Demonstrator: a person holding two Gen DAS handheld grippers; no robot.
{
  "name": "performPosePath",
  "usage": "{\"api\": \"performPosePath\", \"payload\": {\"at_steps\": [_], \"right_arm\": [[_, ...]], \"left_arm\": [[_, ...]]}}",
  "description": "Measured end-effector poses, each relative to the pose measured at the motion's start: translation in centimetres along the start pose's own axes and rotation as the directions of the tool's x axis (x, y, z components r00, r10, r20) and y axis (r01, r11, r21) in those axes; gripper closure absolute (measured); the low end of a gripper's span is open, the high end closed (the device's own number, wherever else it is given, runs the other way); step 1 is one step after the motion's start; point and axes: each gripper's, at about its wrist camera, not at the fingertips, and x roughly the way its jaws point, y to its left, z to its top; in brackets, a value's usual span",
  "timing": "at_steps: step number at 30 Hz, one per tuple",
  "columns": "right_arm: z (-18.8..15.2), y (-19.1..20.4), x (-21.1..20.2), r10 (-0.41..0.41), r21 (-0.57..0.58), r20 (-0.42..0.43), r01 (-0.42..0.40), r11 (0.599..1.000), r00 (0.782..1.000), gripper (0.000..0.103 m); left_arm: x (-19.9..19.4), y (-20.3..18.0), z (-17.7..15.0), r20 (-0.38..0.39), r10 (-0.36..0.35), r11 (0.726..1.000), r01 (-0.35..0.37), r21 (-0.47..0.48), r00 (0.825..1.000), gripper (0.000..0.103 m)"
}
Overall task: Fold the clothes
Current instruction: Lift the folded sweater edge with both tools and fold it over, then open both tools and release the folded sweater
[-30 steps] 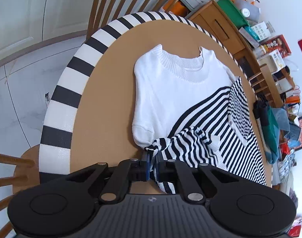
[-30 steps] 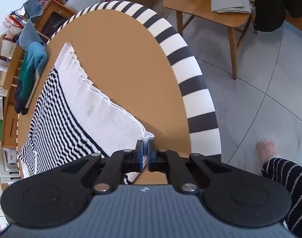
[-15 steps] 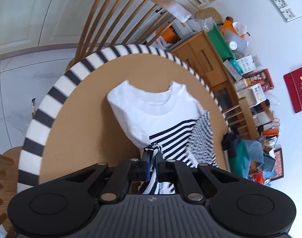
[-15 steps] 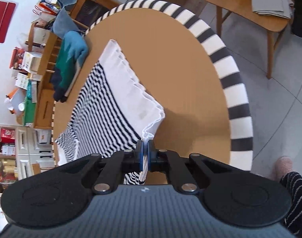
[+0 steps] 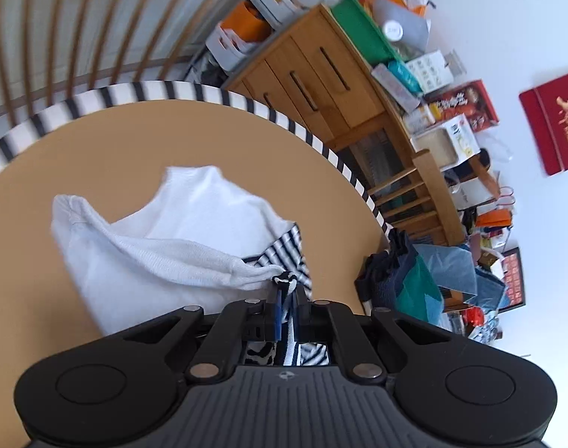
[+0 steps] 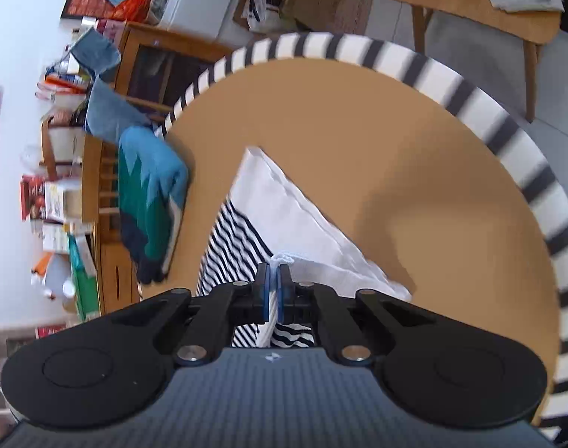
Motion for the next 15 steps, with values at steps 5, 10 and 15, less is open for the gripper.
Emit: {"api": "performPosePath", "payload": {"at_steps": [5, 10, 15], "right_arm": [[3.2, 3.7, 5.3, -0.030, 0.010, 0.088, 0.029, 1.000, 0.996, 0.100], [5.4, 5.2, 10.8, -0.113, 0.041, 0.117, 0.109, 0.993, 0.987, 0.100], [6.4, 5.7, 13.6, -0.110, 0.061, 0.135, 0.102, 0.993, 0.985, 0.100]], "left_arm": [[8.9, -2.4, 3.4, -0.046, 0.009, 1.000, -0.010, -0.023, 0.999, 0.097], [16.2, -2.4, 4.1, -0.089, 0.069, 0.996, -0.072, -0.042, 0.994, 0.097], [19.1, -0.8, 4.4, -0.075, 0.034, 0.996, -0.040, -0.080, 0.997, 0.098]]}}
